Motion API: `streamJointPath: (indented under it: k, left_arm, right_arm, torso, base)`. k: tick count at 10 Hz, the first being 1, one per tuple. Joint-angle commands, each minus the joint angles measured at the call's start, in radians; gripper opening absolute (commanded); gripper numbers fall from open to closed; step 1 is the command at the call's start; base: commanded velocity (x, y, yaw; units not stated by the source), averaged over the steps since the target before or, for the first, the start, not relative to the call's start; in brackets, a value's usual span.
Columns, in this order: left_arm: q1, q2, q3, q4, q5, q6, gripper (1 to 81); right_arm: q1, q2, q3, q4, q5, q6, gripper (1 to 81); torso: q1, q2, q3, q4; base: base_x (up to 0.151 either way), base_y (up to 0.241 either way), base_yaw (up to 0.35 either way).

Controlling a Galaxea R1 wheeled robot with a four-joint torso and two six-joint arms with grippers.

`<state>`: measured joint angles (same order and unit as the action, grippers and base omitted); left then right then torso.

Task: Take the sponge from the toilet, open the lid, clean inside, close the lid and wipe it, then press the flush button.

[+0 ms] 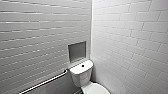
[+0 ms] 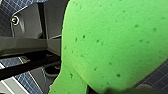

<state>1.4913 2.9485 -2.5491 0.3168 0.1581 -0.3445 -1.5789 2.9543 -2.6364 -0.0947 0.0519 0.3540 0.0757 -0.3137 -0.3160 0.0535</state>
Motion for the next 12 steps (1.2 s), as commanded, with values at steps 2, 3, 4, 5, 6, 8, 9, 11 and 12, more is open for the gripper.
streamJointPath:
  k: [2, 3, 4, 5, 6, 8, 9, 11, 12]
  left_arm:
    - [-0.044, 0.002, -0.002, -0.01, 0.067, 0.001, 81.1]
    - [-0.044, -0.014, 0.006, -0.019, 0.06, 0.001, 81.1]
    - [-0.042, -0.021, 0.015, -0.021, 0.037, 0.001, 81.1]
    - [-0.035, -0.038, 0.027, -0.022, -0.03, 0.001, 81.1]
    - [-0.03, -0.053, 0.044, -0.024, -0.067, 0.001, 81.1]
    - [-0.03, -0.104, 0.12, -0.021, -0.083, 0.001, 81.1]
    - [-0.03, -0.121, 0.145, -0.021, -0.088, 0.001, 81.1]
    - [-0.03, -0.178, 0.228, -0.021, -0.126, -0.001, 81.1]
    - [-0.032, -0.192, 0.241, -0.021, -0.126, -0.004, 81.1]
  right_arm:
    - [0.027, -0.016, 0.03, -0.013, -0.061, -0.006, 1.0]
    - [0.027, -0.046, 0.098, -0.014, -0.058, -0.007, 1.0]
    - [0.023, -0.088, 0.176, -0.013, -0.046, -0.007, 1.0]
    - [0.021, -0.155, 0.287, -0.01, -0.04, -0.007, 1.0]
    - [0.019, -0.207, 0.37, -0.01, -0.015, -0.007, 1.0]
    - [0.023, -0.254, 0.452, -0.008, 0.006, -0.006, 1.0]
    - [0.024, -0.254, 0.457, -0.01, 0.006, -0.006, 1.0]
    - [0.027, -0.252, 0.463, -0.01, 0.006, -0.006, 1.0]
    - [0.027, -0.252, 0.464, -0.007, 0.008, -0.006, 1.0]
  torso:
    - [-0.002, 0.0, 0.011, 0.0]
    - [-0.003, 0.0, 0.021, 0.0]
    - [-0.003, 0.0, 0.023, 0.0]
    - [-0.004, 0.0, 0.022, 0.0]
    - [-0.004, 0.0, 0.022, 0.0]
    - [-0.004, 0.001, 0.022, 0.0]
    - [-0.004, 0.001, 0.022, 0.0]
    - [-0.005, 0.001, 0.022, 0.0]
    - [-0.005, 0.001, 0.022, 0.0]
  base:
    - [0.0, 0.0, 0.0]
    - [0.0, 0.0, 0.0]
    - [0.0, 0.0, 0.0]
    - [0.0, 0.0, 0.0]
    - [0.0, 0.0, 0.0]
    - [0.0, 0.0, 0.0]
    - [0.0, 0.0, 0.0]
    - [0.0, 0.0, 0.0]
    - [0.0, 0.0, 0.0]
